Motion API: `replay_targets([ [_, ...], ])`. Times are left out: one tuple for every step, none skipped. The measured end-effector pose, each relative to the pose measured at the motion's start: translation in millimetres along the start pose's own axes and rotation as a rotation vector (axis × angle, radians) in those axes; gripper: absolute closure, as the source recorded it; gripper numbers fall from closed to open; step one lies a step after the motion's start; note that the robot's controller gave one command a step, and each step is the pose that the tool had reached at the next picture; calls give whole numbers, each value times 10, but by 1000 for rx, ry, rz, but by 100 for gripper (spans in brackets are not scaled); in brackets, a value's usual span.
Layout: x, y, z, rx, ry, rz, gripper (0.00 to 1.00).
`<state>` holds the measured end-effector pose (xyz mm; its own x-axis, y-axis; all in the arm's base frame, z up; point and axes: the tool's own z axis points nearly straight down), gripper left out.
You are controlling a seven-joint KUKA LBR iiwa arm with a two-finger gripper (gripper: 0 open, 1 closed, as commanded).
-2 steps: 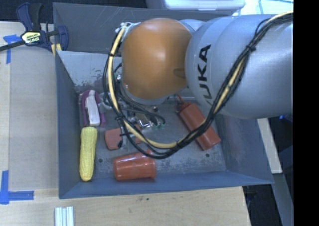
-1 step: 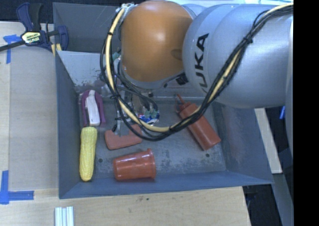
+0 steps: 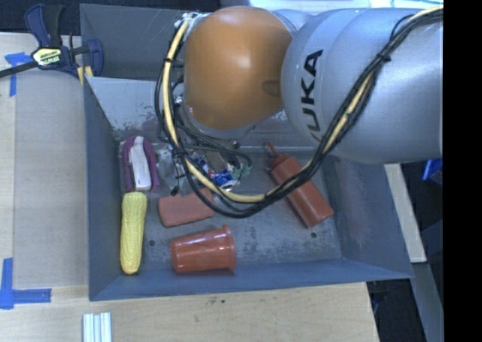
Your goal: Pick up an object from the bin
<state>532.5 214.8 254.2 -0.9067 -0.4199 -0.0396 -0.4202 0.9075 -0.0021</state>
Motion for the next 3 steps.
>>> replay_targets([
  [-1,0,2,0,0,0,100],
  [-11,0,367,-1,-1,22,100],
  [30,14,425,0,-8,23,100],
])
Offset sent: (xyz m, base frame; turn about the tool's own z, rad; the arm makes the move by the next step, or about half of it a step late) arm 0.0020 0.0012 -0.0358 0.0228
